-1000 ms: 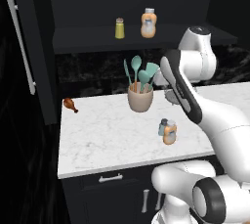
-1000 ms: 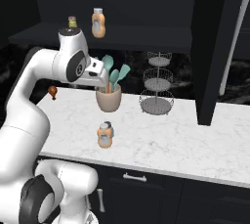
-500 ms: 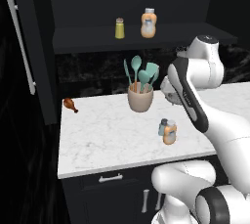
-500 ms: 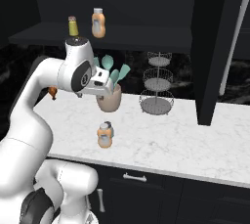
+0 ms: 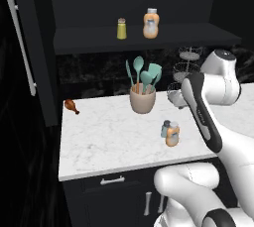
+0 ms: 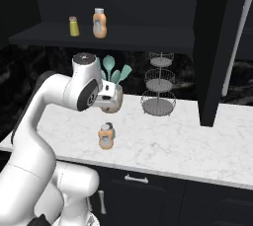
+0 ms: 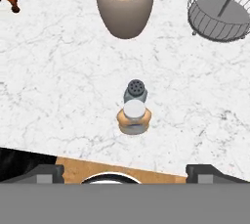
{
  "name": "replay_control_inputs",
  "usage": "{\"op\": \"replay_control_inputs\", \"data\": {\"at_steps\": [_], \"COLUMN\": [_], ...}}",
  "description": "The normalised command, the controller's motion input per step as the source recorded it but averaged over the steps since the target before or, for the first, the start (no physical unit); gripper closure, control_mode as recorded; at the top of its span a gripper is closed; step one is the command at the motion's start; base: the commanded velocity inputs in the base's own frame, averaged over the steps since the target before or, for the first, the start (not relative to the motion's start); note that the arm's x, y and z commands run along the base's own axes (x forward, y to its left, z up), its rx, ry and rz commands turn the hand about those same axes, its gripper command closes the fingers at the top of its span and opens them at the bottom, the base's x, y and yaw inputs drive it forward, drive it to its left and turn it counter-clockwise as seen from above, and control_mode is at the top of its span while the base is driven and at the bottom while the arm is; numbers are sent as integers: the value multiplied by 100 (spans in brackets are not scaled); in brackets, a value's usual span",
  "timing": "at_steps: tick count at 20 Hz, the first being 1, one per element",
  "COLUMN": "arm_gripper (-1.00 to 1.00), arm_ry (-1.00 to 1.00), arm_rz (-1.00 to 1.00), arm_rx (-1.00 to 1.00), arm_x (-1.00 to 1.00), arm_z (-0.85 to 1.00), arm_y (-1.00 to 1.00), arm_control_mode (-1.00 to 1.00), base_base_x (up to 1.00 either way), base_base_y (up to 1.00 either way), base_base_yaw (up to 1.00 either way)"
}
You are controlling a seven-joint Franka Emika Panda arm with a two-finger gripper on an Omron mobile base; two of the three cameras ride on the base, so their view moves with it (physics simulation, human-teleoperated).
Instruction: Put the shaker and condiment bottle from the counter next to their counterparts in the cabinet.
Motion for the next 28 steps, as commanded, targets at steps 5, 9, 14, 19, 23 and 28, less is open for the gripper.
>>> {"op": "replay_control_inputs", "data": {"at_steps": [5,9,14,19,23,28], "arm_gripper": [-100,-100,-100,-100,-100,-100], "arm_ry": [-6,-11,-1,-11,-11,-18], "arm_rz": [20,21,21,20,27,26], "arm_rx": [0,0,0,0,2,0], "arm_x": [-22,-15,0,0,0,0], "arm_z": [-30,-23,-4,-3,-14,-41], "arm_y": [-18,-17,-8,-9,-37,-23], "arm_control_mode": [-100,-100,-100,-100,-100,-100], "base_base_x": [0,0,0,0,0,0], "base_base_y": [0,0,0,0,0,0], "base_base_yaw": [0,0,0,0,0,0]}}
